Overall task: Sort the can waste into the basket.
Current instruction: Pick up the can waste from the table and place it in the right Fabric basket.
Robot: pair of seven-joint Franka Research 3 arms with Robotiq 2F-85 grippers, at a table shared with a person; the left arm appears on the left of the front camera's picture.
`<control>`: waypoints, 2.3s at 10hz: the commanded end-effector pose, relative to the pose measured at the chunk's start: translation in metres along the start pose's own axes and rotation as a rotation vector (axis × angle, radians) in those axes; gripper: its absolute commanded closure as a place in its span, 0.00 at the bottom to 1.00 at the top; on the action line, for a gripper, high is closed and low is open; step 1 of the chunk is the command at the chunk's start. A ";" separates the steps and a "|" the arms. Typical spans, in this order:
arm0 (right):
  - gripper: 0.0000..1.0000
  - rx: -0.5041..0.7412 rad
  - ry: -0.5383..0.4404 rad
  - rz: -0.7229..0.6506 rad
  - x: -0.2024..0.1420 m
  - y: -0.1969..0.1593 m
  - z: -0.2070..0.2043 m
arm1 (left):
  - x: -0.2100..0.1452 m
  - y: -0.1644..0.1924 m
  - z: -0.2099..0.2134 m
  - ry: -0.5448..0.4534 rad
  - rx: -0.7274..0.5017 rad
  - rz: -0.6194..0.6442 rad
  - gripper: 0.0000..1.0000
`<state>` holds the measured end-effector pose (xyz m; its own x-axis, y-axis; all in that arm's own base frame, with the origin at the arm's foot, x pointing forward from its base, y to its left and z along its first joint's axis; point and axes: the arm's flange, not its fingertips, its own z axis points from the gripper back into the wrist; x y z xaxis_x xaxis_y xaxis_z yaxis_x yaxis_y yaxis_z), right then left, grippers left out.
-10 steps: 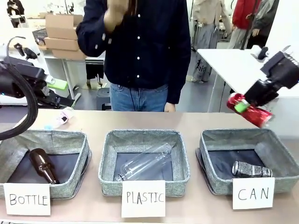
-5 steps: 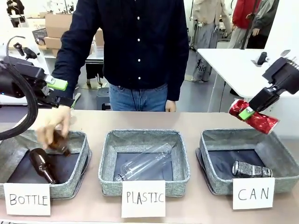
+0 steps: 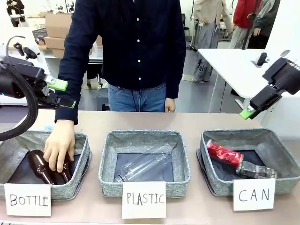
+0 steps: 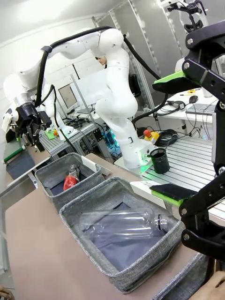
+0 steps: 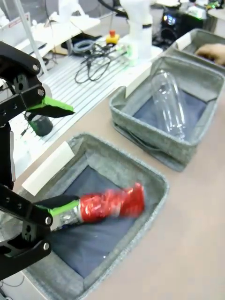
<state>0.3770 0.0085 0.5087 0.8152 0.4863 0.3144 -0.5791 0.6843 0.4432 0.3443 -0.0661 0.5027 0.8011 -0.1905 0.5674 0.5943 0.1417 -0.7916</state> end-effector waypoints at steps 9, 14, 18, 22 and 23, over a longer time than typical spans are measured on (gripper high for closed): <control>0.00 0.788 -0.572 -0.435 0.028 0.024 0.046 | 0.000 0.000 0.003 0.009 -0.002 -0.013 0.00; 0.00 0.567 -0.328 -0.239 0.026 0.029 0.051 | 0.000 0.000 0.003 0.009 -0.002 -0.013 0.00; 0.00 0.567 -0.328 -0.239 0.026 0.029 0.051 | 0.000 0.000 0.003 0.009 -0.002 -0.013 0.00; 0.00 0.567 -0.328 -0.239 0.026 0.029 0.051 | 0.000 0.000 0.003 0.009 -0.002 -0.013 0.00; 0.00 0.567 -0.328 -0.239 0.026 0.029 0.051 | 0.000 0.000 0.003 0.009 -0.002 -0.013 0.00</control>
<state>0.3816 0.0164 0.5686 0.9370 0.0918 0.3371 -0.3483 0.3218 0.8804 0.3443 -0.0660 0.5027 0.8012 -0.1904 0.5673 0.5943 0.1417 -0.7917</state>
